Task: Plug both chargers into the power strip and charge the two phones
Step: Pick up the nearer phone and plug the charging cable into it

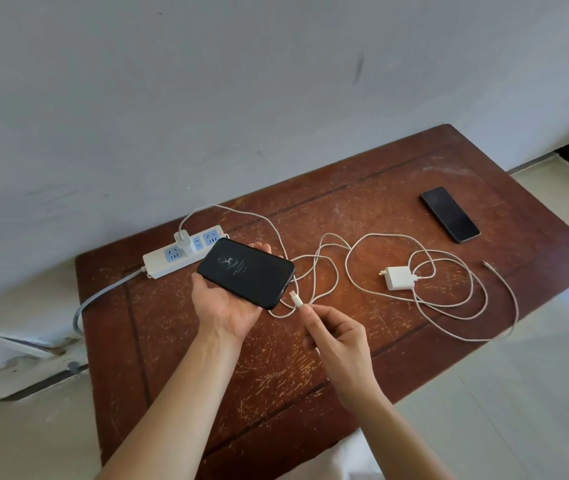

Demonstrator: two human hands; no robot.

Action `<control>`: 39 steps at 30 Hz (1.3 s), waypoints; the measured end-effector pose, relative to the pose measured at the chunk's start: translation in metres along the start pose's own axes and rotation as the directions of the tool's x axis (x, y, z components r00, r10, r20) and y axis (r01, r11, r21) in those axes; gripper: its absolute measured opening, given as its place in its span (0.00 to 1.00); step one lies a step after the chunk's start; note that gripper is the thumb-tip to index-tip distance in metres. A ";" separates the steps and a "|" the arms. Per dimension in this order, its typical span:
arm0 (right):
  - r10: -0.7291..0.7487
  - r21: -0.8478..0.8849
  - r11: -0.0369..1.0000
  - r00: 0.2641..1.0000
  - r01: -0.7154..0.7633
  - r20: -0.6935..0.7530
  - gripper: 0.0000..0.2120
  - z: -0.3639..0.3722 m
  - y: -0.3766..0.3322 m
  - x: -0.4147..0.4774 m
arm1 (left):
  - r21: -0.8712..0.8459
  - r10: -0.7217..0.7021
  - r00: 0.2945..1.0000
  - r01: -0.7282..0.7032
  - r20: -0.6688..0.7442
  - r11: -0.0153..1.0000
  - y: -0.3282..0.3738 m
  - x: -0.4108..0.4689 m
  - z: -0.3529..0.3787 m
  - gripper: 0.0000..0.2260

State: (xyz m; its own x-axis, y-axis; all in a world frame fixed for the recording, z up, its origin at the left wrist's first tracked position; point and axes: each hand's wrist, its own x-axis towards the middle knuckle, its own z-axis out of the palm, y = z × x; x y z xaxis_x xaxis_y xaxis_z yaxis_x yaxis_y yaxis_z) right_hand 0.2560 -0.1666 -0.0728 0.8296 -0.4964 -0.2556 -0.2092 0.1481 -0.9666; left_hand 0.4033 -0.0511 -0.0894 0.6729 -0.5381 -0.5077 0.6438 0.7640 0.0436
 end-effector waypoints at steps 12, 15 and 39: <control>0.012 -0.058 0.998 1.000 -0.011 0.016 0.08 0.002 -0.005 0.002 | 0.061 0.010 0.995 -0.016 0.096 0.998 0.000 -0.003 -0.003 0.30; 0.052 -0.074 0.996 0.998 -0.050 0.034 0.09 -0.002 -0.008 0.002 | 0.126 0.009 0.992 -0.025 0.125 0.992 0.002 -0.002 -0.005 0.31; 0.196 0.050 0.977 0.966 -0.207 0.167 0.14 -0.003 -0.004 -0.006 | 0.404 0.009 0.997 -0.037 0.070 0.914 0.008 -0.009 0.001 0.36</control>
State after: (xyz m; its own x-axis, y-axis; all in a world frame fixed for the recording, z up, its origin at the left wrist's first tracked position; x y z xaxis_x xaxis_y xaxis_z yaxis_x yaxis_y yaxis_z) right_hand 0.2507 -0.1667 -0.0677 0.8468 -0.3079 -0.4337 -0.3504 0.2905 -0.8904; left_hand 0.4028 -0.0408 -0.0839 0.7027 -0.5548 -0.4454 0.7108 0.5745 0.4057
